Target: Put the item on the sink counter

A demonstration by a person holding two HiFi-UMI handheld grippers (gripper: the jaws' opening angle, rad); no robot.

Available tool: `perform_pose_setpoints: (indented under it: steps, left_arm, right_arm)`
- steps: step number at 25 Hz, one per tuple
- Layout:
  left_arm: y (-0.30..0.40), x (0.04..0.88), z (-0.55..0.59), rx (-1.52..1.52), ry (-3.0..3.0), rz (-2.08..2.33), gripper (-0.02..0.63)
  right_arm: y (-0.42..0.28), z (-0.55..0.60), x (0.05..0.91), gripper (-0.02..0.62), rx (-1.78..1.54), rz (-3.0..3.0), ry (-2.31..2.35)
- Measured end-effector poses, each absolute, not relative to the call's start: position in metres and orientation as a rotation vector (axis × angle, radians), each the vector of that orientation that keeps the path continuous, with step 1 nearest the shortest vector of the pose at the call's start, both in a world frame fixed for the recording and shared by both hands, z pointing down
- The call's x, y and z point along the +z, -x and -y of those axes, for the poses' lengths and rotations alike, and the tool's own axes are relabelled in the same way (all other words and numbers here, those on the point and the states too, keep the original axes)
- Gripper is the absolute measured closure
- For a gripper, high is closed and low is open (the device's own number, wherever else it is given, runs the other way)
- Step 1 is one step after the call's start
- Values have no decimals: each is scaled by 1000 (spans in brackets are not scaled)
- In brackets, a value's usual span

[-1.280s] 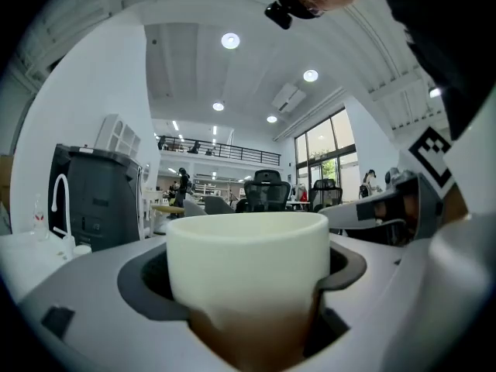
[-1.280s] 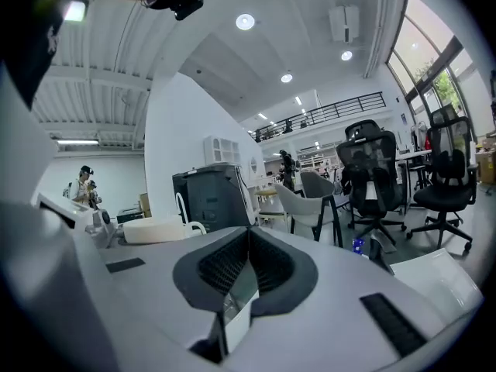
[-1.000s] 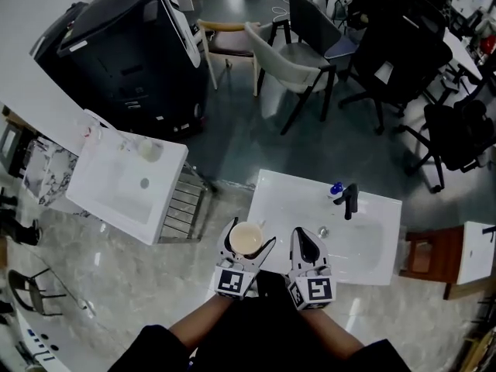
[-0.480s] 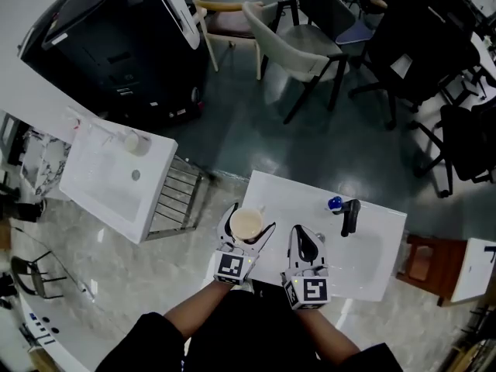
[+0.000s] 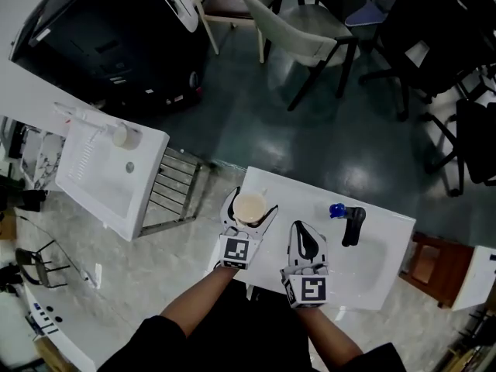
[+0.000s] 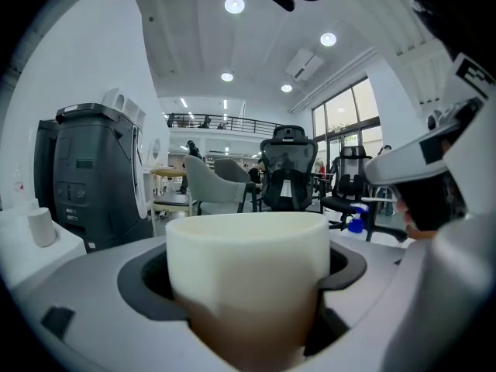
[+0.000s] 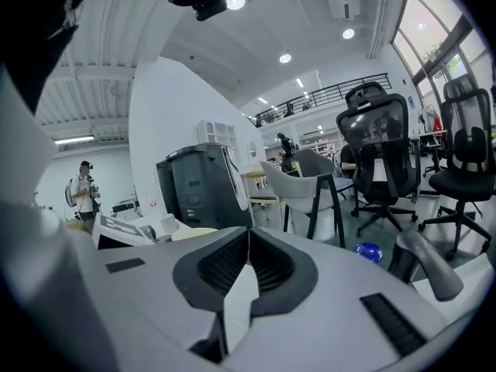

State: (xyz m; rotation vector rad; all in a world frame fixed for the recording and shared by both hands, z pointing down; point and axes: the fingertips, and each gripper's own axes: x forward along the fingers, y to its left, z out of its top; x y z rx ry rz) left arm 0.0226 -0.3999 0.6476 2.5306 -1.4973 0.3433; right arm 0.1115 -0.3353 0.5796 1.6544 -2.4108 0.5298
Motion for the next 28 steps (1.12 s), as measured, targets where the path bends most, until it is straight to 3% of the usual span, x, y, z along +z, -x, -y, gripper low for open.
perform_pose_setpoints:
  steps: [16,28]
  left_arm:
    - [-36,746,432,499,-2503,1421,149]
    - [-31,753,430,497,-2519,1426,149]
  right_arm:
    - [-116,364,632,563,609,2406,-1567]
    - [-119,342,646,563,624,2407,-1523]
